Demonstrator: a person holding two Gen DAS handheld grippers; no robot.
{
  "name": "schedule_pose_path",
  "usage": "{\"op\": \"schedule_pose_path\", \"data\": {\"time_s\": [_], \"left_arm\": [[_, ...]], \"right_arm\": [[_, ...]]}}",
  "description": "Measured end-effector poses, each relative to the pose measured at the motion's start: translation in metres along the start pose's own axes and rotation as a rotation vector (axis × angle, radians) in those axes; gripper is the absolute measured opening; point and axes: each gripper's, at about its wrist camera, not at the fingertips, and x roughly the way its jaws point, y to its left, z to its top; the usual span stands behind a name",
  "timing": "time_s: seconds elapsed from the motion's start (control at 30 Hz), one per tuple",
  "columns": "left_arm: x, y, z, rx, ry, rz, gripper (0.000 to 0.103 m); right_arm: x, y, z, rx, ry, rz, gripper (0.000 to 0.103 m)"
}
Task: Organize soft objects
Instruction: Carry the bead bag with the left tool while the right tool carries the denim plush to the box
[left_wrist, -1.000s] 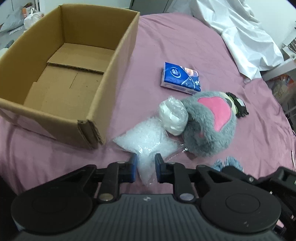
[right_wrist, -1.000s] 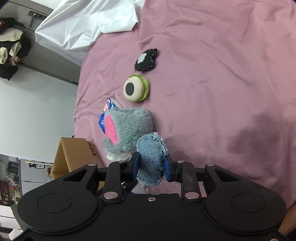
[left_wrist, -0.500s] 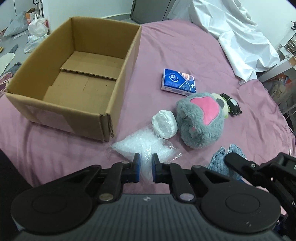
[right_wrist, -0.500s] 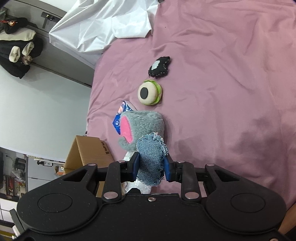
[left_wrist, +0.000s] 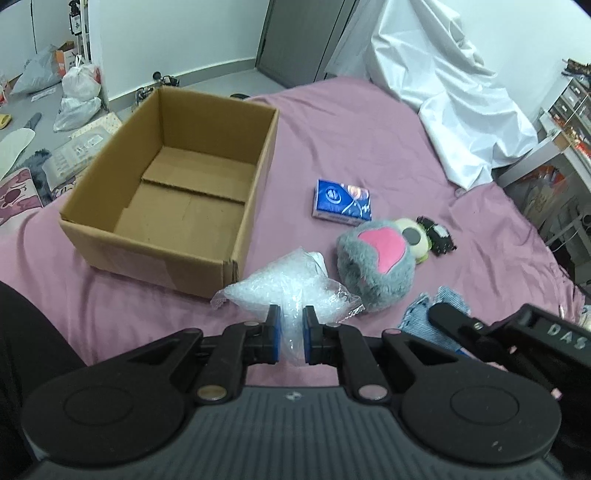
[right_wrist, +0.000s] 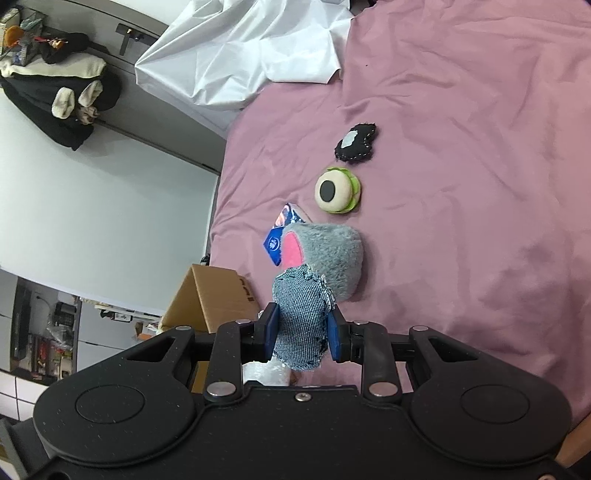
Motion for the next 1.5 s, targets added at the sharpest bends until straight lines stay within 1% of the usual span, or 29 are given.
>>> {"op": "schedule_pose_path", "data": {"time_s": [0.23,0.47,0.57,0.7,0.83,0.97,1.1,1.23,1.37,1.5], "left_arm": [[-0.019,0.004,0.010,0.004,-0.044,-0.023,0.010],[-0.032,0.010,0.022,0.016,-0.102,-0.018,0.010],[-0.034,0.013,0.027,0.037,-0.124,-0.014,0.010],[-0.036,0.022,0.032,0.041,-0.137,-0.012,0.010],[-0.039,0.032,0.039,0.040,-0.152,-0.010,0.010],[-0.040,0.043,0.047,0.043,-0.158,-0.002,0.010],[-0.042,0.052,0.056,0.050,-0.172,0.007,0.010],[-0.044,0.062,0.068,0.046,-0.178,0.007,0.010],[-0.043,0.070,0.076,0.042,-0.184,0.005,0.010],[-0.041,0.079,0.085,0.038,-0.184,0.010,0.010]], "right_arm": [[-0.002,0.011,-0.002,-0.035,0.001,0.072,0.027],[-0.006,0.030,-0.006,-0.138,-0.024,0.125,0.027],[-0.005,0.037,-0.008,-0.170,-0.029,0.146,0.027],[-0.005,0.051,-0.011,-0.230,-0.052,0.178,0.027],[-0.002,0.065,-0.010,-0.297,-0.076,0.184,0.027],[0.005,0.078,-0.010,-0.364,-0.085,0.170,0.027],[0.011,0.095,-0.014,-0.422,-0.060,0.180,0.027],[0.017,0.112,-0.019,-0.493,-0.010,0.188,0.027],[0.025,0.126,-0.019,-0.536,0.032,0.182,0.027],[0.032,0.140,-0.019,-0.596,0.033,0.169,0.027]]}}
